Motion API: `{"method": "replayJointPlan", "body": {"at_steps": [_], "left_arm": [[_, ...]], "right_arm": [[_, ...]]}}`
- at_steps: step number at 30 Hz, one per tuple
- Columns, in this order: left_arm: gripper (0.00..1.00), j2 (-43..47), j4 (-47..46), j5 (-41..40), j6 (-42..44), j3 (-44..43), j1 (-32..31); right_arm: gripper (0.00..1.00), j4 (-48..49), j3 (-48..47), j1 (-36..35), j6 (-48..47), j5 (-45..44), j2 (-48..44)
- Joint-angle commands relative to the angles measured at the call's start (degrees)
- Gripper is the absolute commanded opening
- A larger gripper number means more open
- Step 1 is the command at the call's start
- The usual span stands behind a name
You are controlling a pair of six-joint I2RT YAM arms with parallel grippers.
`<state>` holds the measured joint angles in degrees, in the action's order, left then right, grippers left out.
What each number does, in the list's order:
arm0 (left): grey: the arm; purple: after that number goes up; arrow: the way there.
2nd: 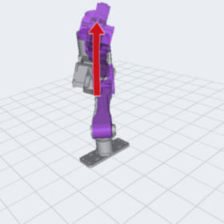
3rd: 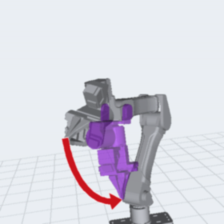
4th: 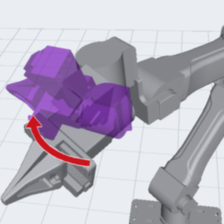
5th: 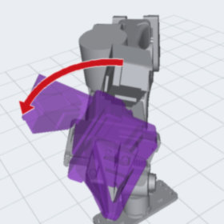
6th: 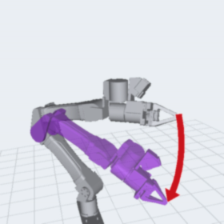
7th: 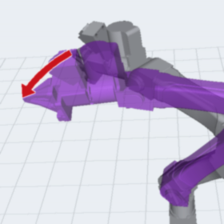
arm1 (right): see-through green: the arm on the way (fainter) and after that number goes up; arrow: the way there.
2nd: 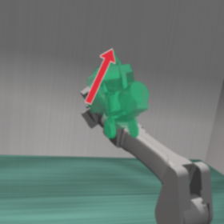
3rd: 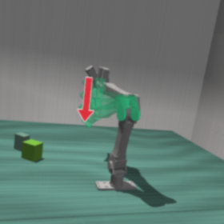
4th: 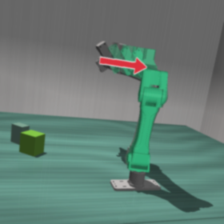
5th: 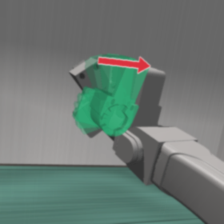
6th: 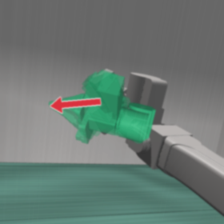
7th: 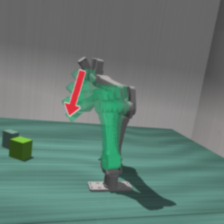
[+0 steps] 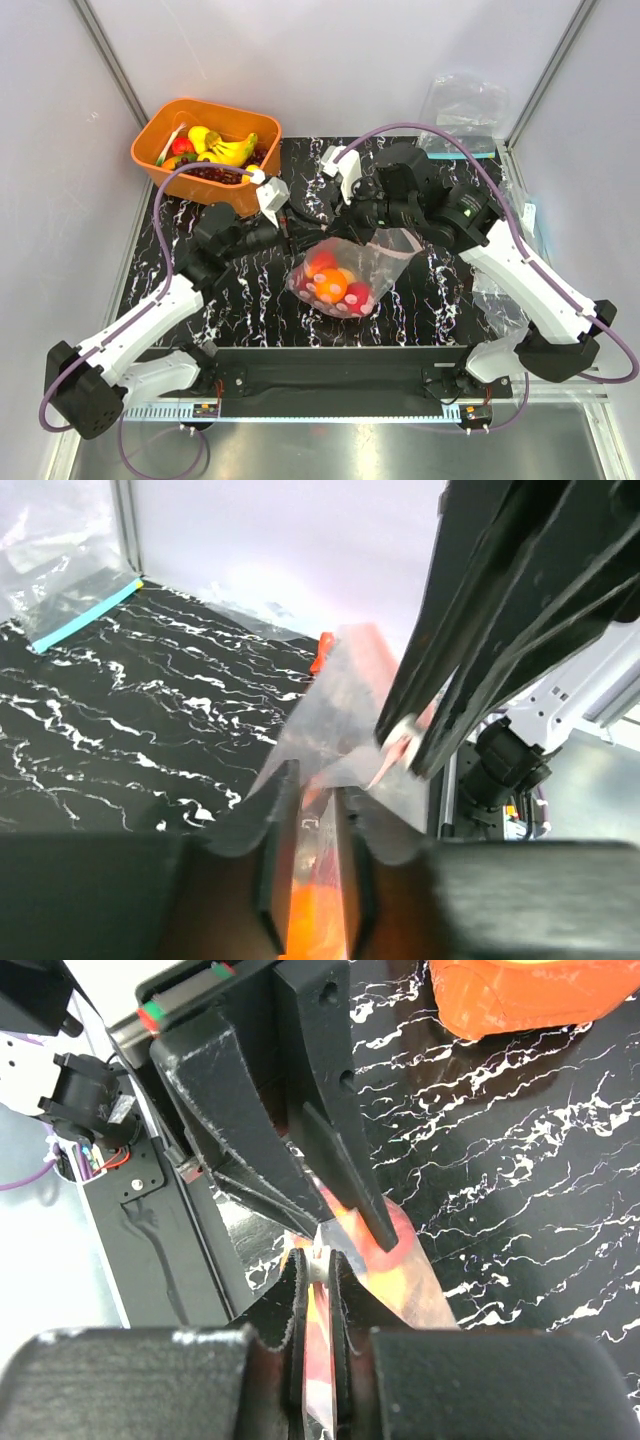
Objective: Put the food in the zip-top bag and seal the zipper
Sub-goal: Zip the zipper food storage bag at the center of the board.
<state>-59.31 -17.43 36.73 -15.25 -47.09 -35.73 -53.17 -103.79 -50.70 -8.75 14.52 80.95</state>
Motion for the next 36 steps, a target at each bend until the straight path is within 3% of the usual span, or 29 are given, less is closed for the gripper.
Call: {"method": "replayJointPlan", "body": {"at_steps": [1,2,7,9,14,22,23,26,27,36], "left_arm": [[0.19,-0.46,-2.52,1.32,0.04,-4.06,0.22],[0.00,-0.20,-2.69,1.24,-0.13,-3.89,0.22],[0.00,1.04,-3.65,-3.24,-5.74,-1.69,3.46],[0.00,1.30,-6.56,-1.76,-10.41,-0.03,6.62],[0.00,2.70,-7.26,-0.61,-12.79,2.09,10.32],[0.01,4.20,-8.58,4.99,-14.37,1.83,10.59],[0.21,4.11,-8.76,6.06,-14.81,1.22,10.50],[0.49,3.50,-9.72,9.58,-15.34,0.60,10.33],[0.55,3.24,-9.73,10.28,-15.25,0.51,10.15],[0.62,0.68,-7.53,13.89,-12.35,-2.31,7.25]], "right_arm": [[0.00,1.22,0.34,-0.54,0.32,2.00,-1.05],[0.00,1.40,1.38,-0.54,0.40,1.74,-1.40],[0.00,3.42,5.70,-0.54,1.63,-0.63,-3.51],[0.00,4.03,7.80,-0.63,2.16,-3.53,-4.83],[0.00,5.09,12.98,-0.54,4.71,-10.03,-7.38],[0.00,6.32,14.84,-0.63,5.15,-13.56,-8.26],[0.00,6.67,14.84,-0.54,5.06,-12.17,-8.26],[0.00,7.20,13.71,-0.54,4.71,-11.10,-7.91],[0.00,7.11,13.18,-0.54,4.62,-10.75,-7.65],[0.00,5.79,8.25,-0.54,4.54,-6.61,-6.24]]}}
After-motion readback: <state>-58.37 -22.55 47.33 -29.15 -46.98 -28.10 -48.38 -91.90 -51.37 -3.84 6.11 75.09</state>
